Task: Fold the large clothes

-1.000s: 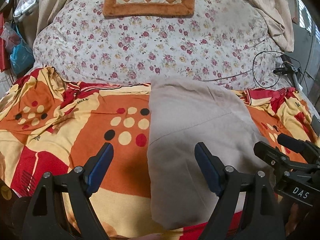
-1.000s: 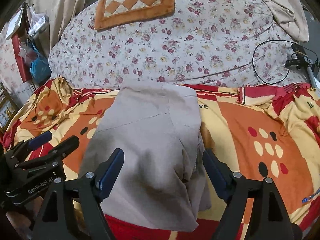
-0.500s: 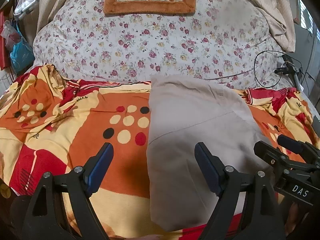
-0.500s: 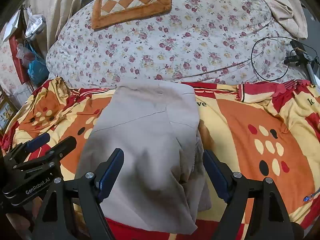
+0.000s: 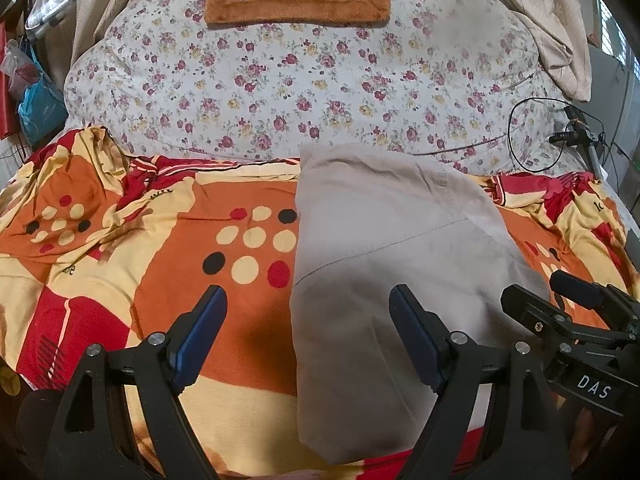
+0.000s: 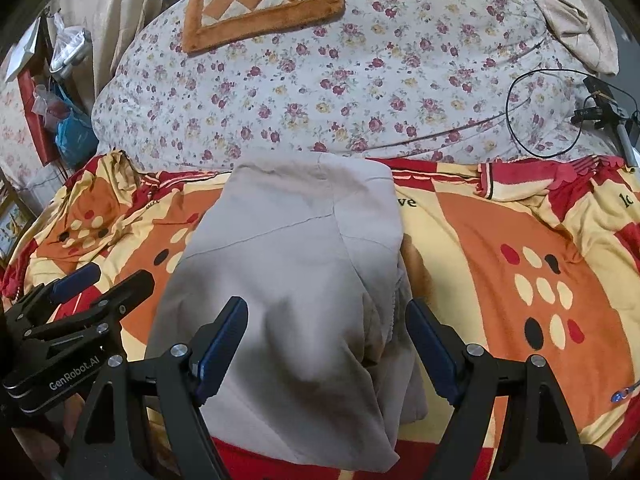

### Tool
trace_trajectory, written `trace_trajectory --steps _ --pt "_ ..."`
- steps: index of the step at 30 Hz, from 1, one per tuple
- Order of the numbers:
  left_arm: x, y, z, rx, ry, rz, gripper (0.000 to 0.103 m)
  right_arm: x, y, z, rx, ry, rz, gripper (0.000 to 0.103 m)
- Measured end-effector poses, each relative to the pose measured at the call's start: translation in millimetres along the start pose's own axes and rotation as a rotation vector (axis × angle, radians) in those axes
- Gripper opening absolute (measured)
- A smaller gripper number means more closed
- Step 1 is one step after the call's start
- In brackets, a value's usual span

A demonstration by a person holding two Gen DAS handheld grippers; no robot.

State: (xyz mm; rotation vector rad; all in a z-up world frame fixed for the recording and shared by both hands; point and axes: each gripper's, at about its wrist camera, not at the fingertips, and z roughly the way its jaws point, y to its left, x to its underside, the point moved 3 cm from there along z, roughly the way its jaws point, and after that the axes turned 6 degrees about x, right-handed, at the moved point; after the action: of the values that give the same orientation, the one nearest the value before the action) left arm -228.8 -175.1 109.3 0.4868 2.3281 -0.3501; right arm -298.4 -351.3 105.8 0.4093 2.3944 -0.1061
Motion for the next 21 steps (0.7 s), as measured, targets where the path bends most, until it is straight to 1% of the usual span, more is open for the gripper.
trace_trajectory --steps 21 --pt "1.0 2.4 3.9 0.002 0.008 -0.002 0.083 1.5 2.8 4.5 -0.002 0.012 0.001 0.082"
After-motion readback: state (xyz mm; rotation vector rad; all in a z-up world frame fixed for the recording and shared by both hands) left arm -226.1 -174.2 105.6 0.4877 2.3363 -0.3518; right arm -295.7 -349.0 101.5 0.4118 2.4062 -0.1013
